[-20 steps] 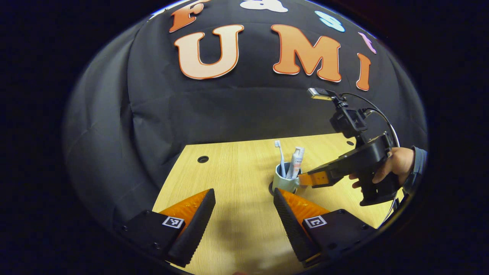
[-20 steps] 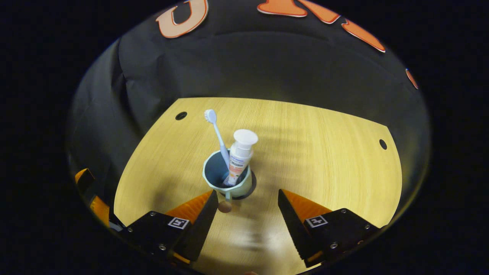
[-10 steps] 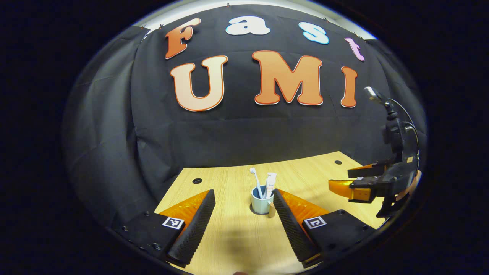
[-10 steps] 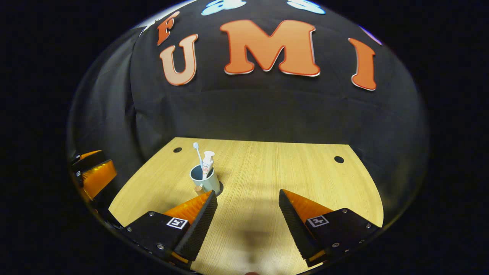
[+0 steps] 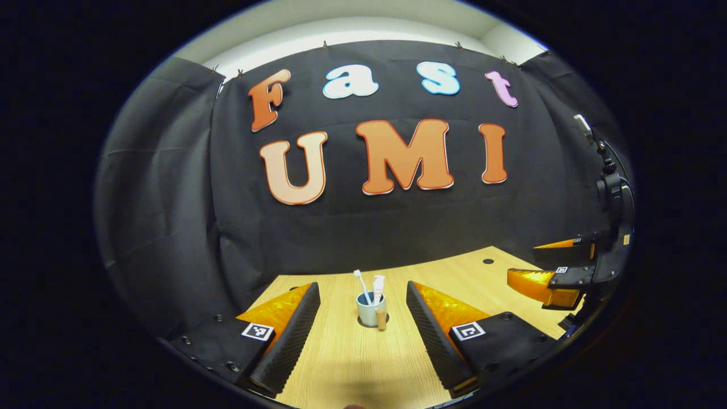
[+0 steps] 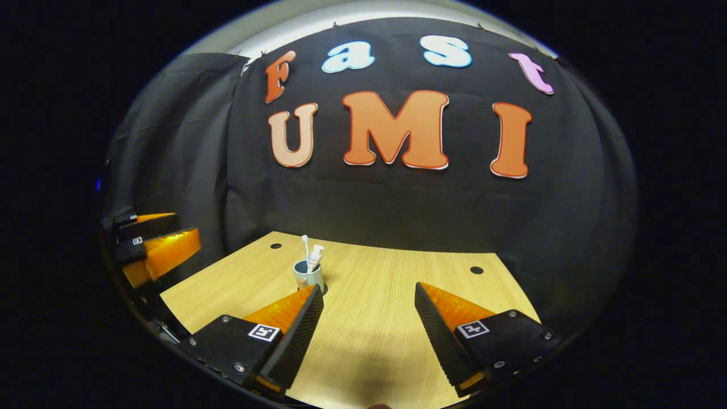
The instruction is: Put the toothbrush and toothpaste on the desktop into the cup, then pick up the cup and place it on the coaster on the desktop.
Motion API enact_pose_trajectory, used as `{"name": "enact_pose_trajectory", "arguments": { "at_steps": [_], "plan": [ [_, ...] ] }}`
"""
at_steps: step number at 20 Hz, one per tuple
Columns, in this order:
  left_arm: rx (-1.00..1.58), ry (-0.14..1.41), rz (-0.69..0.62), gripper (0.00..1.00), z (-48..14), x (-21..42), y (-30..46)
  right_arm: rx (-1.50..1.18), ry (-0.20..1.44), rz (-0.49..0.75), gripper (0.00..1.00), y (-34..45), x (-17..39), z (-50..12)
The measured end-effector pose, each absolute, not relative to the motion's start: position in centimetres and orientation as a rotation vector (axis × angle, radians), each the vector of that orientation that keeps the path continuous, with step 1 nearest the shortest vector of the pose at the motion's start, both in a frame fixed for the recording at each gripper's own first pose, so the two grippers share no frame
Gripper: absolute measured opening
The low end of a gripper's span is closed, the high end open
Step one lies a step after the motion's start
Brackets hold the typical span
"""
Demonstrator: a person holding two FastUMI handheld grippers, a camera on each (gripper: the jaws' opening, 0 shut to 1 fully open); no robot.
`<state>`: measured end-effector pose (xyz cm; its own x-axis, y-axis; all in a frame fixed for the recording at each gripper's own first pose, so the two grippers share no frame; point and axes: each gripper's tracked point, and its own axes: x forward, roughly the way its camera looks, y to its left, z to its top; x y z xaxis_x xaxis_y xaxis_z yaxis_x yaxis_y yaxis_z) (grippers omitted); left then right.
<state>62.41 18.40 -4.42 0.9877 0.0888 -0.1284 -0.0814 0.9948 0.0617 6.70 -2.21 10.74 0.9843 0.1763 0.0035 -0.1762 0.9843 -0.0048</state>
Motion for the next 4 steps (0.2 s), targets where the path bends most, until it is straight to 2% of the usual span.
{"name": "enact_pose_trajectory", "arguments": {
  "at_steps": [4],
  "plan": [
    [0.074,0.047,0.096,0.96,-2.9,63.0,18.6,-0.027,-0.086,0.194,0.97,-1.9,4.2,12.6]
  ]
}}
